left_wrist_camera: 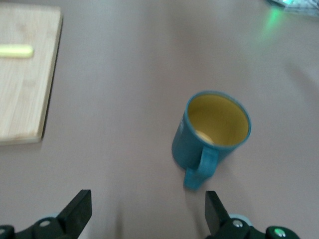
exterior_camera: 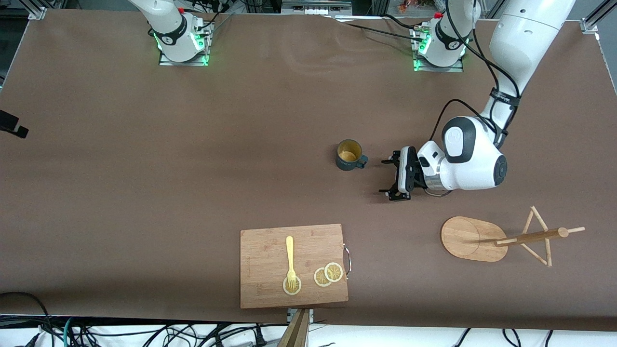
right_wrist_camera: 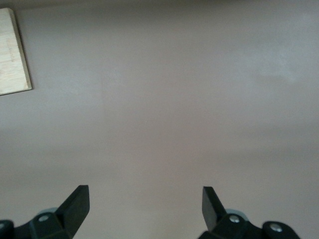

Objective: Pass cup and hang on rack
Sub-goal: 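Grasp the teal mug's handle with the left gripper while the right gripper withdraws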

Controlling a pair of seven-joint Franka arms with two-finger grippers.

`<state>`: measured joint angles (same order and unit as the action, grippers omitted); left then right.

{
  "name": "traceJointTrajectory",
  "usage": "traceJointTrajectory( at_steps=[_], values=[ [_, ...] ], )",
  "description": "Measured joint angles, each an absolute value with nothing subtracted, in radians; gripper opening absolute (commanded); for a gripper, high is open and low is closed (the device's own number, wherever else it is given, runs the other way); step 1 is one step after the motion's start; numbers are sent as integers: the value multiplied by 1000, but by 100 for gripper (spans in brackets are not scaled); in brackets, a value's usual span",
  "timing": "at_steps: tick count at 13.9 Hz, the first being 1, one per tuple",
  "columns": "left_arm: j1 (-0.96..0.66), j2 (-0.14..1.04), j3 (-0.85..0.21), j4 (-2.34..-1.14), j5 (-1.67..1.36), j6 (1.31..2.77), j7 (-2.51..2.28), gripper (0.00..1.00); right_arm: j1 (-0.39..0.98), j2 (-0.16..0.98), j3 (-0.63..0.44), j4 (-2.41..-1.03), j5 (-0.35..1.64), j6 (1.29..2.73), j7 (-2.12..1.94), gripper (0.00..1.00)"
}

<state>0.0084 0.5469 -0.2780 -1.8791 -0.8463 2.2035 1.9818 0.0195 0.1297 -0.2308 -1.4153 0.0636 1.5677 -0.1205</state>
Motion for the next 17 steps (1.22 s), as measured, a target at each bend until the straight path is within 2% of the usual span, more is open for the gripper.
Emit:
traceJointTrajectory(
  at_steps=[4, 10, 12, 14, 17],
  values=[
    [24, 547, -278, -1974, -1052, 2203, 2210, 100, -9, 97, -103, -1456, -25, 1576, -122, 100],
    [40, 564, -278, -2035, -1114, 2182, 2375, 98, -22, 95, -89, -1471, -29, 1563, -149, 100],
    [50, 599, -278, -2048, -1223, 2166, 2485, 66, -22, 95, -82, -1471, -29, 1563, -149, 100],
    [50, 645, -279, -2049, -1301, 2152, 2557, 48, -22, 96, -80, -1470, -29, 1563, -149, 100],
    [53, 689, -279, -2048, -1348, 2096, 2591, 28, -22, 97, -79, -1470, -29, 1563, -149, 100]
  ],
)
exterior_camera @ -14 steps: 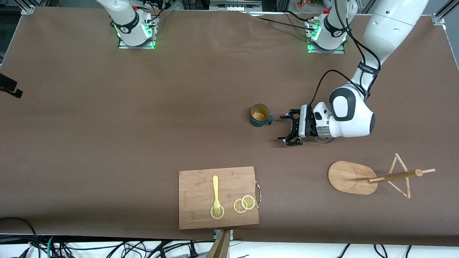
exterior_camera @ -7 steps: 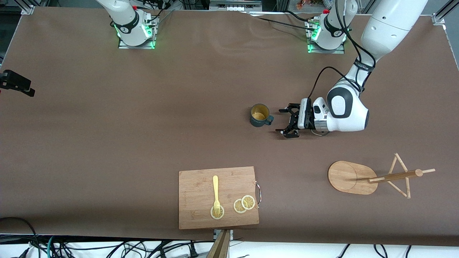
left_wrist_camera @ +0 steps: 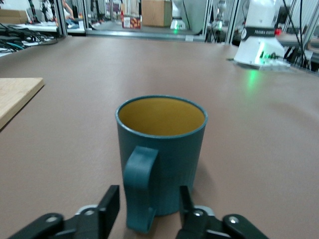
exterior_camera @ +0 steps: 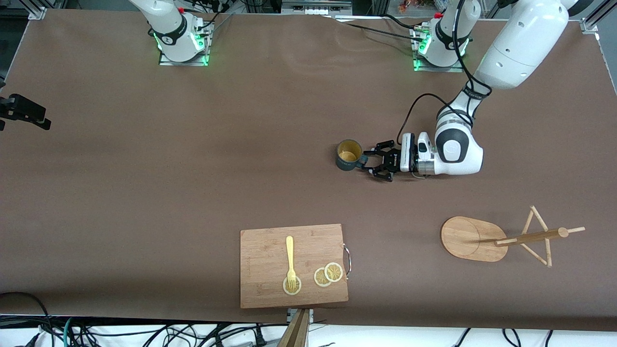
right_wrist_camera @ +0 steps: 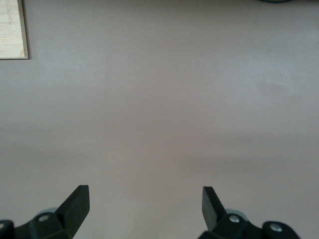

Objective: Pass cup and hang on rack
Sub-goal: 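Grasp the teal mug's handle with the left gripper while the right gripper withdraws, then lift the mug with the left gripper and carry it toward the rack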

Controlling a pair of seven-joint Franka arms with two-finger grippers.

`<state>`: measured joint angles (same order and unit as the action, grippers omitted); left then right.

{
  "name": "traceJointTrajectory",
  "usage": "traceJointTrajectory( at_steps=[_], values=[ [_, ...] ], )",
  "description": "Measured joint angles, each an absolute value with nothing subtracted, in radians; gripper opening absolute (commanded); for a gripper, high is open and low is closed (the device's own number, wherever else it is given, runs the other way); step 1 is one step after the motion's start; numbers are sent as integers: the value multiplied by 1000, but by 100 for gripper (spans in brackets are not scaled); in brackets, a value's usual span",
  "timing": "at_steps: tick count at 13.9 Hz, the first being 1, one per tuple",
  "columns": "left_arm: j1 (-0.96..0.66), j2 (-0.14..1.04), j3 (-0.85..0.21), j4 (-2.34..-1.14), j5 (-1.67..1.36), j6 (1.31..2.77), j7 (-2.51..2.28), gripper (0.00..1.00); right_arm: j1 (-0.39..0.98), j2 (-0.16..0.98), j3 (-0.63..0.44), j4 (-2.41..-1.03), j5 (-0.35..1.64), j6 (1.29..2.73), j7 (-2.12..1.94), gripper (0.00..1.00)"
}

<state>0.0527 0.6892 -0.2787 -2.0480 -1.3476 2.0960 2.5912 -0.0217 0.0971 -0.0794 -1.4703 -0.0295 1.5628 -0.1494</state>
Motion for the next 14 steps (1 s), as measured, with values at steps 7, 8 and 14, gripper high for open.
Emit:
traceJointTrajectory(
  at_steps=[7, 8, 14],
  values=[
    [84, 701, -278, -2044, -1357, 2025, 2596, 0, -21, 100, -78, -1470, -29, 1563, -150, 100],
    [100, 701, -278, -2044, -1357, 1987, 2574, 0, -21, 100, -78, -1470, -29, 1563, -150, 100],
    [231, 685, -272, -2029, -1287, 1772, 2271, 0, -17, 100, -72, -1469, -29, 1563, -150, 100]
  ],
)
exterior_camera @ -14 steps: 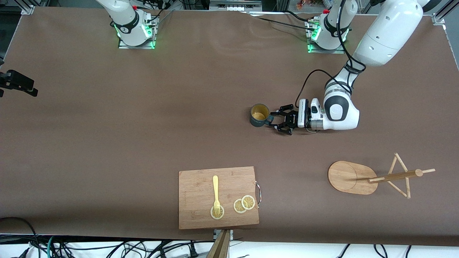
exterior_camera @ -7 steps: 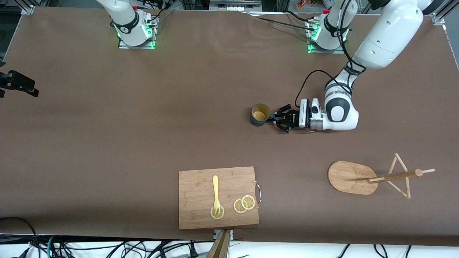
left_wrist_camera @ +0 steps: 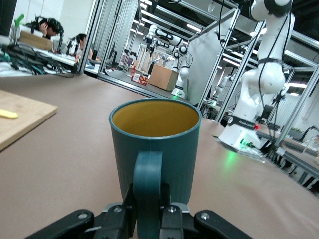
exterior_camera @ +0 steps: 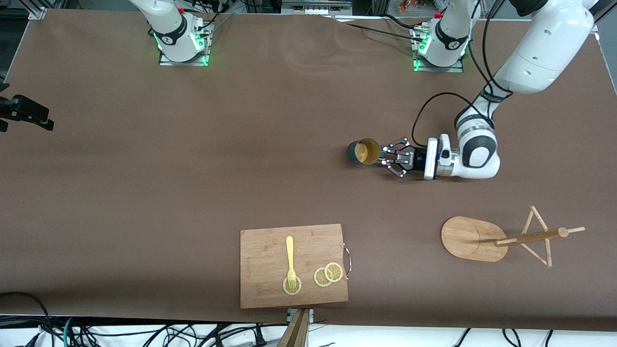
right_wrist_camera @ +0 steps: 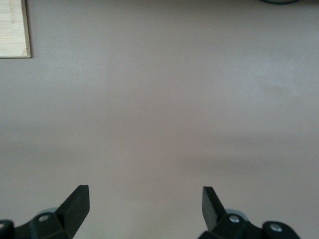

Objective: Pass cup and hang on rack
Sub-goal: 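Lift the mug with the left gripper and carry it toward the rack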

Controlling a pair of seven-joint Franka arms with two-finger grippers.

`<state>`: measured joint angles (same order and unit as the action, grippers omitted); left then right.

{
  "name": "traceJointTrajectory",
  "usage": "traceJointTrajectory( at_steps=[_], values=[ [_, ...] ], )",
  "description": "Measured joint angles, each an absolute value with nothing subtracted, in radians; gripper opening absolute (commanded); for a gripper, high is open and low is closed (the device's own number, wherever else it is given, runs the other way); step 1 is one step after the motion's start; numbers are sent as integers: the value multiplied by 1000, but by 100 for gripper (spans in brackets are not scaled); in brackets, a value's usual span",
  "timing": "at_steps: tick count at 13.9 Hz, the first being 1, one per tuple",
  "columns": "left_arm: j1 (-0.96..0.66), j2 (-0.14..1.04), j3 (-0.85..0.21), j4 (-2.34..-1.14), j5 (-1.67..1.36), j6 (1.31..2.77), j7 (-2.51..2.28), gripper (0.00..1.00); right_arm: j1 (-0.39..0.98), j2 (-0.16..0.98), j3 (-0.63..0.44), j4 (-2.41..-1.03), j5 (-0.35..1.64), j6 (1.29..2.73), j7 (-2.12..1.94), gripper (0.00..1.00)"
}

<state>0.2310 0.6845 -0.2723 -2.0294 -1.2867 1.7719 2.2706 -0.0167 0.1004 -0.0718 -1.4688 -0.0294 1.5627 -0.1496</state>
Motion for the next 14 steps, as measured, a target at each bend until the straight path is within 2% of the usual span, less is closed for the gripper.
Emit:
traceJointTrajectory(
  at_steps=[4, 9, 14],
  values=[
    [372, 609, -266, -2023, -1161, 1635, 2071, 0, -16, 100, -73, -1468, -29, 1563, -151, 100],
    [631, 584, -260, -2015, -979, 1463, 1726, 0, -16, 101, -74, -1468, -29, 1563, -151, 100],
    [782, 573, -262, -1877, -924, 1368, 1282, 0, -16, 101, -74, -1468, -29, 1563, -151, 100]
  ],
)
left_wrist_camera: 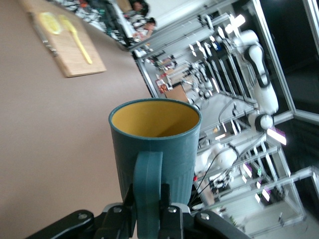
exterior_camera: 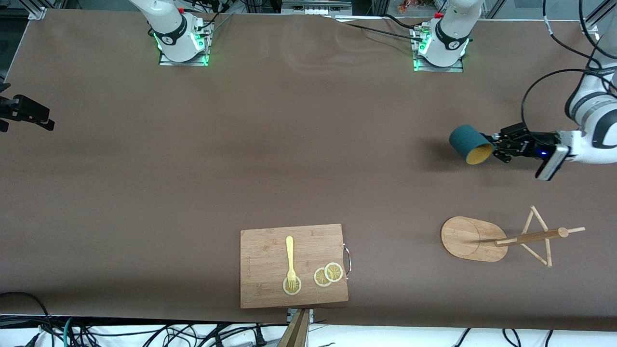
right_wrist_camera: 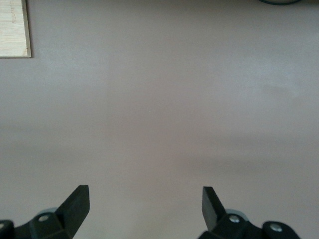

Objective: Pass cup and hang on rack
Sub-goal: 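Lift the mug with the left gripper and carry it toward the rack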

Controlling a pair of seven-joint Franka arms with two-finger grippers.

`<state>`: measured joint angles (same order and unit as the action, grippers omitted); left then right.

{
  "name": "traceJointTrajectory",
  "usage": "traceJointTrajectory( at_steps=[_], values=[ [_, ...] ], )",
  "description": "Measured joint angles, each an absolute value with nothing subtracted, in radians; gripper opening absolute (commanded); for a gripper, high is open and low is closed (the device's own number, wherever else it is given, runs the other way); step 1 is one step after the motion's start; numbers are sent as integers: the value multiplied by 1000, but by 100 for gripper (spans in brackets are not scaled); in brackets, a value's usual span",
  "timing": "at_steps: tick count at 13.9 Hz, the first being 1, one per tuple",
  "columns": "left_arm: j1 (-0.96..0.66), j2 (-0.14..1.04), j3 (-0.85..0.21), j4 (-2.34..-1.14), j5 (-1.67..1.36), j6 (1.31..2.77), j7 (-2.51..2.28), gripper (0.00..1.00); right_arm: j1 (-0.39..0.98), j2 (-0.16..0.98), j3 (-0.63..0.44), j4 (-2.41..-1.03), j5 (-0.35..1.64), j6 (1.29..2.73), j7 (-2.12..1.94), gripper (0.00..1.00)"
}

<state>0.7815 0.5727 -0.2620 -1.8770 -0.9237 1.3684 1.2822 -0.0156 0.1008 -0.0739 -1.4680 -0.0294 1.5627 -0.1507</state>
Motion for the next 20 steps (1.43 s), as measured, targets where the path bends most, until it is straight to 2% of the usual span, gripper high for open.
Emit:
traceJointTrajectory(
  at_steps=[2, 7, 14, 20],
  values=[
    [794, 573, -263, -1828, -952, 1366, 1114, 0, -16, 101, -74, -1468, -29, 1563, -151, 100],
    [793, 603, -268, -1795, -1122, 1366, 865, 0, -16, 101, -74, -1468, -29, 1563, -151, 100],
    [805, 656, -267, -1650, -1125, 1366, 568, 0, -16, 101, -74, -1468, -29, 1563, -151, 100],
    [800, 730, -267, -1561, -1125, 1368, 492, 0, -15, 101, -73, -1468, -29, 1563, -151, 100]
  ],
)
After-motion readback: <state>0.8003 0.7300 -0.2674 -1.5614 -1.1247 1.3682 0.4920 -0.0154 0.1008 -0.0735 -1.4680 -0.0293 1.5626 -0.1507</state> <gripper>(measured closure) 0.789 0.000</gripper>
